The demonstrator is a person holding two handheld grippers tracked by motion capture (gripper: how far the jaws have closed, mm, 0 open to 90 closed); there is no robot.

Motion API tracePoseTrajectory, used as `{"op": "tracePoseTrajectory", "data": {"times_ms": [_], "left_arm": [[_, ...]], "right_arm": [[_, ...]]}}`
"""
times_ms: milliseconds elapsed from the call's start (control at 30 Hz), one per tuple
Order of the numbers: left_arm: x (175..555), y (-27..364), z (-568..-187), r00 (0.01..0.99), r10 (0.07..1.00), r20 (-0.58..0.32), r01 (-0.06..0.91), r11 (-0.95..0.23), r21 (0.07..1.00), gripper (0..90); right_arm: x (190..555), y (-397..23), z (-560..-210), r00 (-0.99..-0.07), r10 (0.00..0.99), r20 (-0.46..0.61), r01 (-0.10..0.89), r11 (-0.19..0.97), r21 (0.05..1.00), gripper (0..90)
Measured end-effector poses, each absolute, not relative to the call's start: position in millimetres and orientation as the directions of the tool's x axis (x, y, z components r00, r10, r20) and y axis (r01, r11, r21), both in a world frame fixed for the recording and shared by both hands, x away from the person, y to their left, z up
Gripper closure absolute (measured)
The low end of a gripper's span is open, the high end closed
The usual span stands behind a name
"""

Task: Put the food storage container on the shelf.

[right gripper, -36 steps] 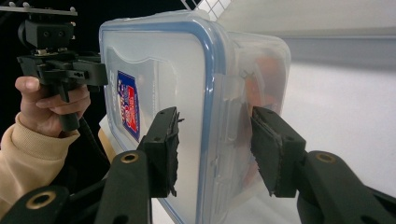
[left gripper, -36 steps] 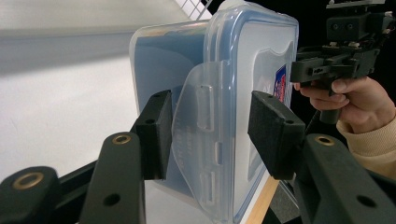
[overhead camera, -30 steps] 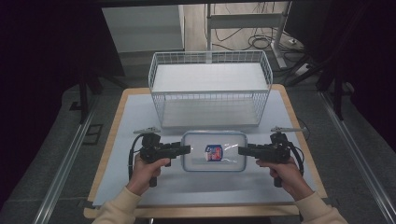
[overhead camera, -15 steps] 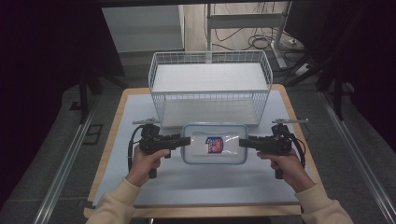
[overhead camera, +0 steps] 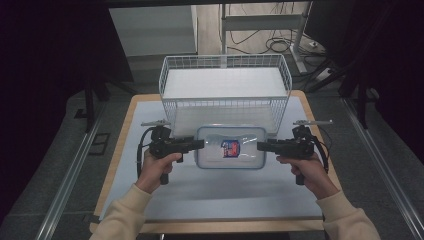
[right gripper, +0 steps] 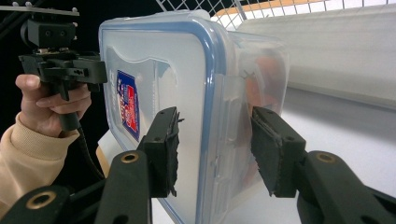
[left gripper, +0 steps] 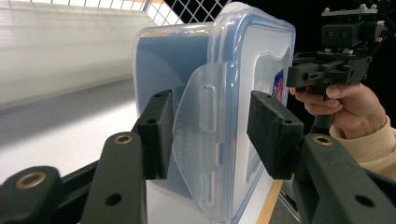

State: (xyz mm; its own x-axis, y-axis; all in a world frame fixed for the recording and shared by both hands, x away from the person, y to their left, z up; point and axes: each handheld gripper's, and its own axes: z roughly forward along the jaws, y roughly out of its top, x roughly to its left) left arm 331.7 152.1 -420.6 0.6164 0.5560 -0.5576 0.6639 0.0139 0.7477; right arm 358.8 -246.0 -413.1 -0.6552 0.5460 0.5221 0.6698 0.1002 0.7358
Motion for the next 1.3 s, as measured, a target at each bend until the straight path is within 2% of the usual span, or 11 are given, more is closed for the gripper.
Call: {"op": "tracePoseTrajectory", "data": {"times_ms": [1300], "left_arm": [[379, 158, -342, 0.663, 0.562, -0.494, 0.576, 0.038, 0.817, 52.0]], "right_arm": [[404, -239, -335, -0.719, 0.549, 0.427, 0.561, 0.096, 0.822, 53.0]]}}
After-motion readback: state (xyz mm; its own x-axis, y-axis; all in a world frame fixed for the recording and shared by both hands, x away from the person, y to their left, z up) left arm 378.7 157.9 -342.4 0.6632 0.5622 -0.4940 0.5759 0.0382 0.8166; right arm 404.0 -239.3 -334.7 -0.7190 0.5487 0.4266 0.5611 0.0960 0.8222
